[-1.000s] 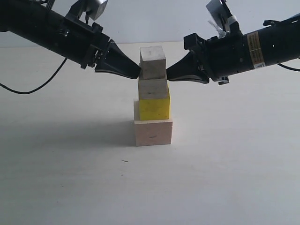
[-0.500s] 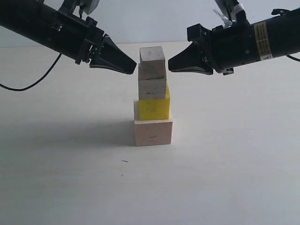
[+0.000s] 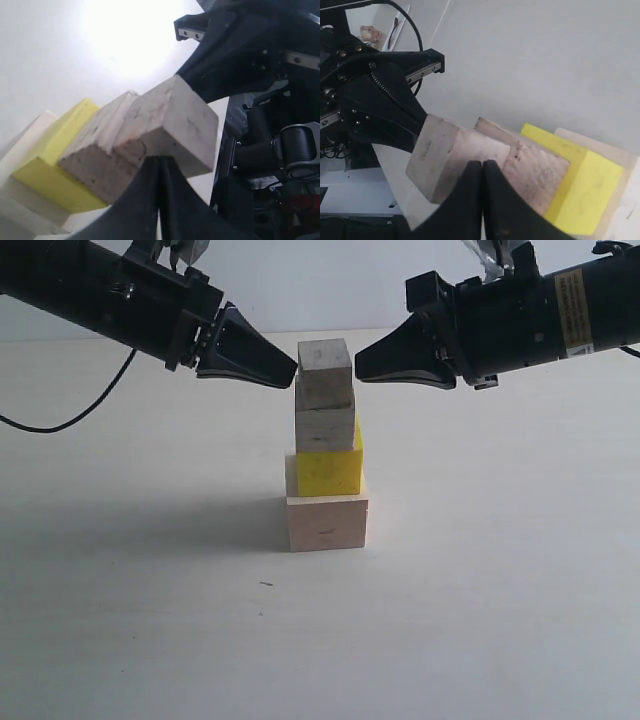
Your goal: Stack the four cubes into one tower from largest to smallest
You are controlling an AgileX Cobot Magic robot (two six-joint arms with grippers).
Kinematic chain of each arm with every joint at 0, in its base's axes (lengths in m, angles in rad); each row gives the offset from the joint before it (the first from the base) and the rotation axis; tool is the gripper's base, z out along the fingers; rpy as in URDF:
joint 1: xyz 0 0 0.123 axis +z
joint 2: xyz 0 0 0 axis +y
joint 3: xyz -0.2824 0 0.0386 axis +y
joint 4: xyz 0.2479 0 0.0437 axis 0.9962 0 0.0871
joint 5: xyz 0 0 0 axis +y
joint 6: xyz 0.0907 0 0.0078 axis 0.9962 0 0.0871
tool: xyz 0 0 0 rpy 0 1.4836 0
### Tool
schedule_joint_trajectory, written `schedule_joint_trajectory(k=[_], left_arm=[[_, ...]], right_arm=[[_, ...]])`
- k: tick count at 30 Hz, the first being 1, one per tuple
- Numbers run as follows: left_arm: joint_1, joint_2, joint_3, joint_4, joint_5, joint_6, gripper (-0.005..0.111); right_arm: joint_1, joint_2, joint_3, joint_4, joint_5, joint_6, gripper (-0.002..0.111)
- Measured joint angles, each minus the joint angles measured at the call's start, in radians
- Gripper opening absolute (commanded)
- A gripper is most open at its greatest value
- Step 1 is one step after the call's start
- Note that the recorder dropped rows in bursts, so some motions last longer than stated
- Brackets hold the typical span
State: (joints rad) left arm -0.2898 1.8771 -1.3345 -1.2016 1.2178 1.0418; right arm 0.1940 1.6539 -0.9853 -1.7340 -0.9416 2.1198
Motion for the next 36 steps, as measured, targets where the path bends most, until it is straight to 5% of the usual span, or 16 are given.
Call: schedule_joint_trajectory(k=[36], left_arm=[[0.0,0.0,0.0,-0.014,-0.01,0.019,0.0]], right_arm=[[0.0,0.0,0.0,0.002,-0.068,0.0,0.0]])
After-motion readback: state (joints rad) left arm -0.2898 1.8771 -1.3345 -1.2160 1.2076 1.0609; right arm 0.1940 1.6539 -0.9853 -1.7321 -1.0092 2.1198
